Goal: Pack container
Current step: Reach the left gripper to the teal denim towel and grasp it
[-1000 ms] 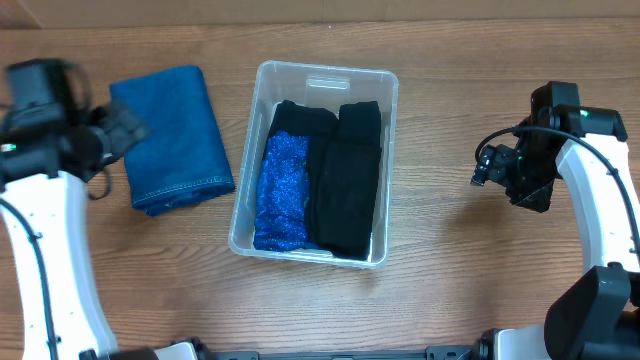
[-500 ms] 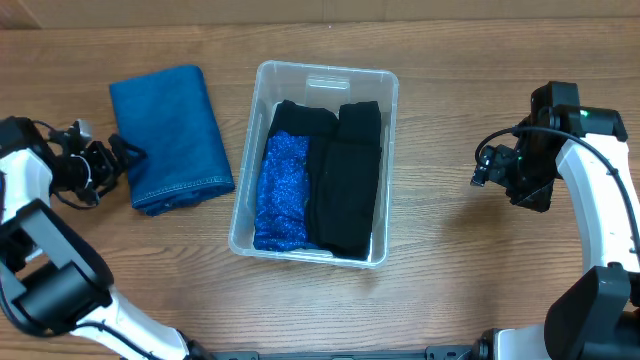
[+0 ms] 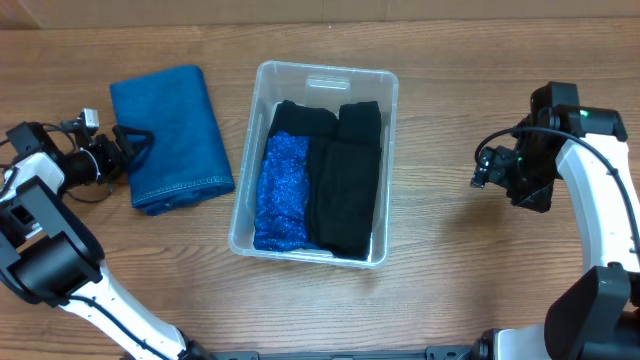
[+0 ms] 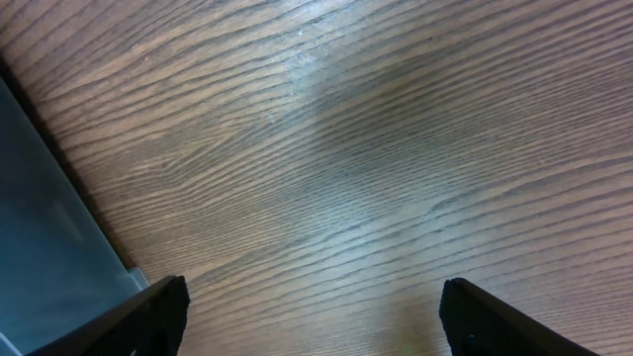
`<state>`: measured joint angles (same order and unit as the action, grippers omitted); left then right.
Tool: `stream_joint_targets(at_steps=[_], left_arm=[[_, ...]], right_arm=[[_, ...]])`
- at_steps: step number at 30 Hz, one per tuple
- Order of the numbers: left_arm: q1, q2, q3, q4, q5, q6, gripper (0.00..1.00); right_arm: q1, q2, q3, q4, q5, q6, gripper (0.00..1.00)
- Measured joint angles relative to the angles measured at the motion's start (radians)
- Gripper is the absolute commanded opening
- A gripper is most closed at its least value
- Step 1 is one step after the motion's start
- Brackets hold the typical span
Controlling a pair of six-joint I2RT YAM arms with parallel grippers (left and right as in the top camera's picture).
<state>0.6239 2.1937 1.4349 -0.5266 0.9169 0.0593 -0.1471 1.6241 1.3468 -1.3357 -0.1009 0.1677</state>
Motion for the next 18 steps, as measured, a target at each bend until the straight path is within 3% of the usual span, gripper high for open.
stream_joint_targets(at_steps=[1,2,4,6,8,18], left_arm=[[0.001,0.014,0.004,0.003,0.041,0.000,0.97],[0.002,0.032,0.010,0.004,0.094,0.000,0.86],[-0.006,0.051,0.010,-0.007,0.153,0.004,0.46],[-0.020,0.076,0.007,-0.018,0.180,-0.001,0.14],[-0.035,0.096,-0.004,-0.025,0.232,-0.005,0.04],[-0.035,0.047,-0.009,-0.192,0.278,0.031,0.04]], right_arm=[[0.000,0.000,0.000,0.000,0.000,-0.001,0.86],[0.000,0.000,0.000,-0.001,0.000,-0.001,0.86],[0.000,0.000,0.000,-0.005,0.000,-0.004,0.86],[0.000,0.000,0.000,-0.009,0.000,-0.004,0.86],[0.000,0.000,0.000,-0.010,0.000,-0.005,0.86],[0.000,0.000,0.000,-0.010,0.000,-0.005,0.86]])
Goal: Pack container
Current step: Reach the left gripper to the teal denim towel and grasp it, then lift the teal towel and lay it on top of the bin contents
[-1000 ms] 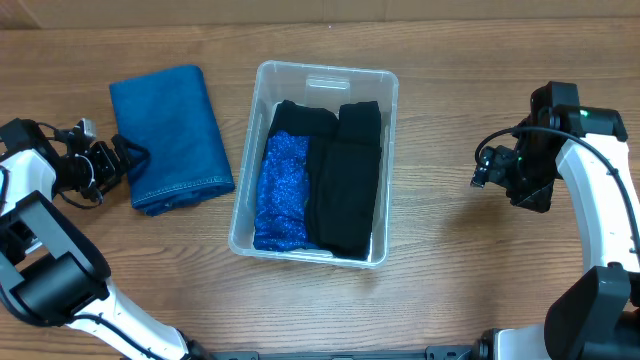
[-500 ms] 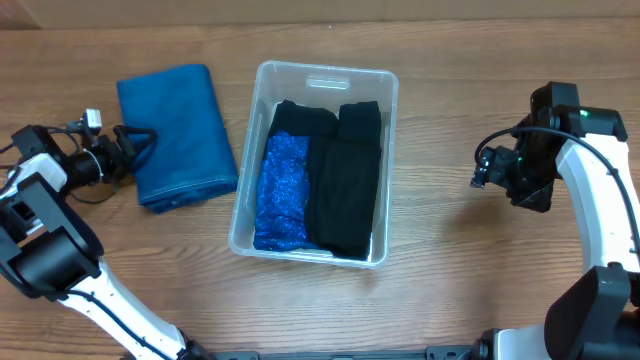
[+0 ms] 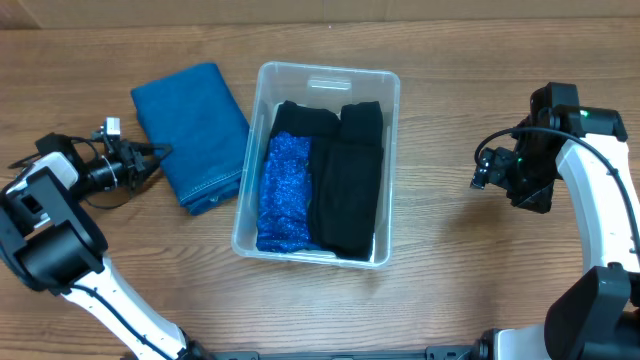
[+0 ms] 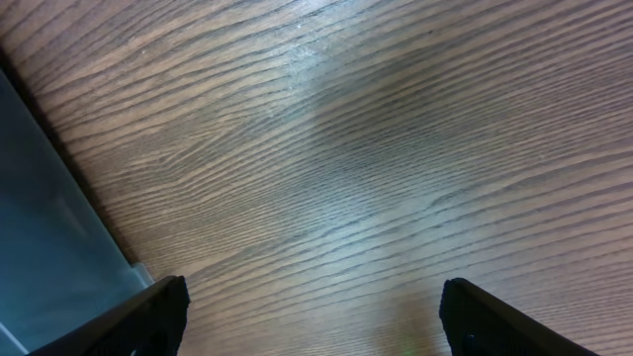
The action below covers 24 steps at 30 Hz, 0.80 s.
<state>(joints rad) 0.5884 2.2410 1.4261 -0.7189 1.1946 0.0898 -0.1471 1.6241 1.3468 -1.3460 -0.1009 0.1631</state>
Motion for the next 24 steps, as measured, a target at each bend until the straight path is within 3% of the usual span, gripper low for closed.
stream_joint_targets(at_steps=[3,6,10,12,14,19,24], left_arm=[[-0.013,-0.146,-0.021,-0.031,-0.014,0.006,0.04],[-0.032,-0.439,-0.027,-0.029,-0.072,-0.026,0.04],[-0.048,-0.752,-0.031,0.095,-0.111,-0.177,0.04],[-0.118,-0.887,-0.031,0.175,-0.117,-0.270,0.04],[-0.273,-0.993,-0.030,0.240,-0.131,-0.348,0.04],[-0.641,-0.965,-0.031,0.247,-0.155,-0.410,0.04],[-0.731,-0.789,-0.031,0.230,-0.179,-0.424,0.04]], right_arm=[[0.000,0.000,0.000,0.000,0.000,0.000,0.86],[0.000,0.000,0.000,0.000,-0.003,0.000,0.86],[0.000,0.000,0.000,-0.002,-0.007,0.000,0.86],[0.000,0.000,0.000,-0.001,-0.013,0.000,0.86],[0.000,0.000,0.000,-0.006,-0.016,0.000,0.86],[0.000,0.000,0.000,-0.008,-0.022,0.000,0.86],[0.000,0.000,0.000,-0.008,-0.026,0.000,0.86]])
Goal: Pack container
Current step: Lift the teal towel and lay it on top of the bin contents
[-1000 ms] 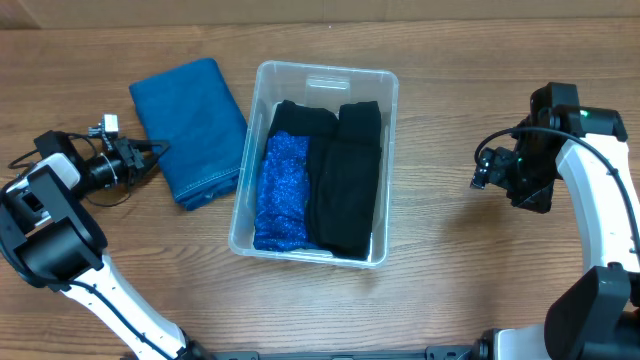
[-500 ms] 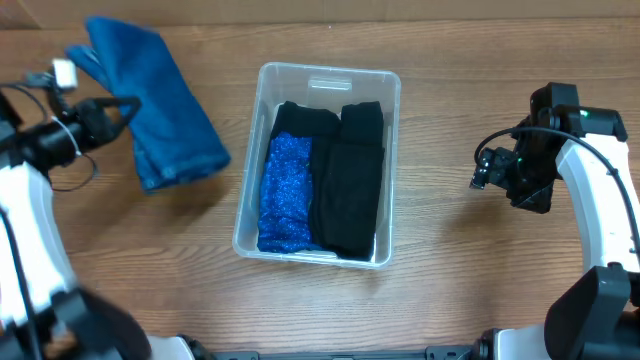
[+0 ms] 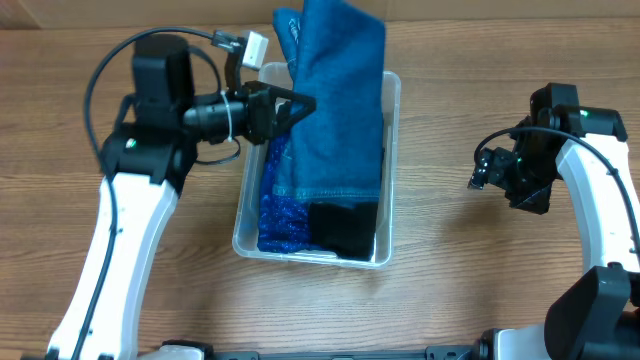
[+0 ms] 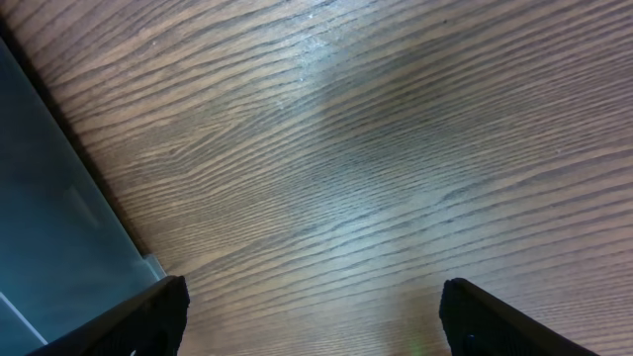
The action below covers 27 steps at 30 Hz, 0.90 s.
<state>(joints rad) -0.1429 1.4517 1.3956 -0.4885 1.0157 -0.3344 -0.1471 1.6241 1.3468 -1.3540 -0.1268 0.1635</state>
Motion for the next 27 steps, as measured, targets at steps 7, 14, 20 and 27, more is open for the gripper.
stream_joint_targets(at_steps=[7,14,20,27], left_arm=[[-0.008,0.201,-0.002,-0.005,-0.022,0.012,0.04],[-0.061,0.200,-0.002,0.109,0.027,0.011,0.04],[-0.061,0.200,0.000,-0.036,-0.016,-0.035,0.04],[-0.061,0.188,0.007,-0.423,-0.486,-0.035,0.52]], right_arm=[[0.000,0.000,0.000,0.000,0.000,0.000,0.86],[0.000,0.000,0.000,0.000,0.000,0.000,0.86],[0.000,0.000,0.000,0.000,0.000,-0.003,0.86],[0.000,0.000,0.000,0.000,0.000,-0.003,0.86]])
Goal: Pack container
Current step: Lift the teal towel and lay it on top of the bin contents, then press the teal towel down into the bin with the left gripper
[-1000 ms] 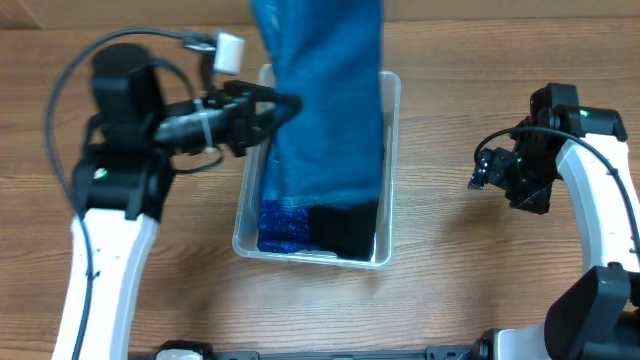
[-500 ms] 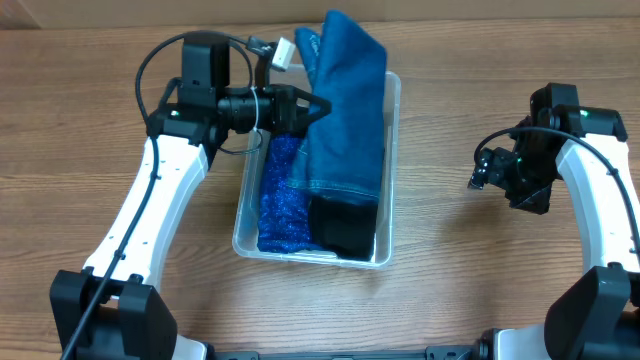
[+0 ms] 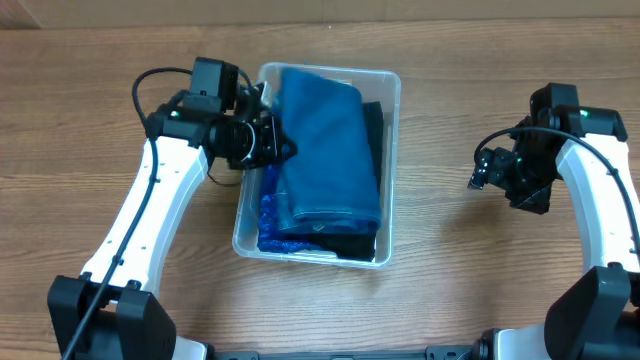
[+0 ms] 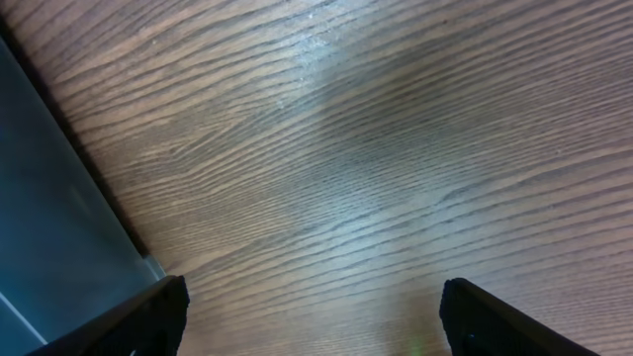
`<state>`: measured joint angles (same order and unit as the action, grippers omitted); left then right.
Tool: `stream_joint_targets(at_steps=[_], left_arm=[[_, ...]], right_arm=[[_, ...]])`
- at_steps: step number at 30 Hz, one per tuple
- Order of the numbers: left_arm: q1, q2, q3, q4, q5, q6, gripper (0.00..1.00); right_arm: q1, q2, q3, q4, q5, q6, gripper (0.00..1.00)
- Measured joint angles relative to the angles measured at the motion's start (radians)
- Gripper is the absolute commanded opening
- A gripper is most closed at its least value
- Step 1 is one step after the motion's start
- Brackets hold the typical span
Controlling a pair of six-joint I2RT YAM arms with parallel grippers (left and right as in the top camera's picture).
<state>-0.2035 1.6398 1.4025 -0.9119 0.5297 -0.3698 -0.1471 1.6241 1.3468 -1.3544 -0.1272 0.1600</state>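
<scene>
The clear plastic container (image 3: 388,170) stands mid-table. A folded teal cloth (image 3: 330,150) lies inside it on top of the other clothes. A sparkly blue garment (image 3: 270,218) shows along the left side and black garments (image 3: 352,245) at the near end. My left gripper (image 3: 278,143) hangs over the container's left wall at the teal cloth's left edge; its jaws cannot be made out. My right gripper (image 4: 312,321) is open over bare wood to the right of the container, with nothing between its fingers (image 4: 148,316). It also shows from above (image 3: 488,172).
A corner of the container (image 4: 59,247) sits at the left of the right wrist view. The wooden table (image 3: 470,280) runs to a pale strip (image 3: 420,10) along the back edge. The left arm (image 3: 150,210) crosses the table's left half.
The teal cloth hung lifted over the container from my left gripper; now it lies flat inside. The left gripper has come down to the container's left wall. The right arm has not moved.
The teal cloth first lay on the table left of the container, my left gripper at its left edge. Then it lay closer, against the container's left wall. Then it was held up over the container, and now it rests inside on the clothes.
</scene>
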Motion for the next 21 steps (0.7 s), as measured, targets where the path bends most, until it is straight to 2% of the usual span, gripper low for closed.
stream_joint_targets(at_steps=[3,5,9,10,11,13,14,18,21], left_arm=[[-0.003,-0.003,0.000,-0.021,-0.159,0.006,0.61],[-0.003,-0.005,0.000,-0.011,-0.229,0.020,0.59],[-0.003,-0.007,0.001,0.044,-0.274,0.071,0.60],[-0.003,-0.007,0.001,0.053,-0.278,0.081,0.57],[-0.003,-0.007,0.001,0.060,-0.280,0.085,0.47],[-0.003,-0.007,0.001,0.085,-0.272,0.098,0.17],[-0.003,-0.007,0.001,0.095,-0.254,0.112,0.07],[-0.029,-0.010,0.019,0.056,-0.146,0.167,0.04],[-0.105,-0.020,0.031,-0.039,-0.166,0.189,0.04]], right_arm=[[0.000,0.000,0.000,0.000,0.000,0.000,0.86],[0.000,0.000,0.000,0.000,0.000,0.000,0.86],[0.000,0.000,0.000,-0.001,0.000,0.000,0.86],[0.000,0.000,0.000,-0.001,0.001,0.000,0.86],[0.000,0.000,0.000,-0.001,0.000,0.000,0.86],[0.000,0.000,0.000,-0.002,0.000,0.000,0.86],[0.000,0.000,0.000,-0.002,0.000,0.000,0.86],[0.000,0.000,0.000,-0.001,0.001,0.000,0.86],[0.000,0.000,0.000,-0.001,0.000,0.000,0.86]])
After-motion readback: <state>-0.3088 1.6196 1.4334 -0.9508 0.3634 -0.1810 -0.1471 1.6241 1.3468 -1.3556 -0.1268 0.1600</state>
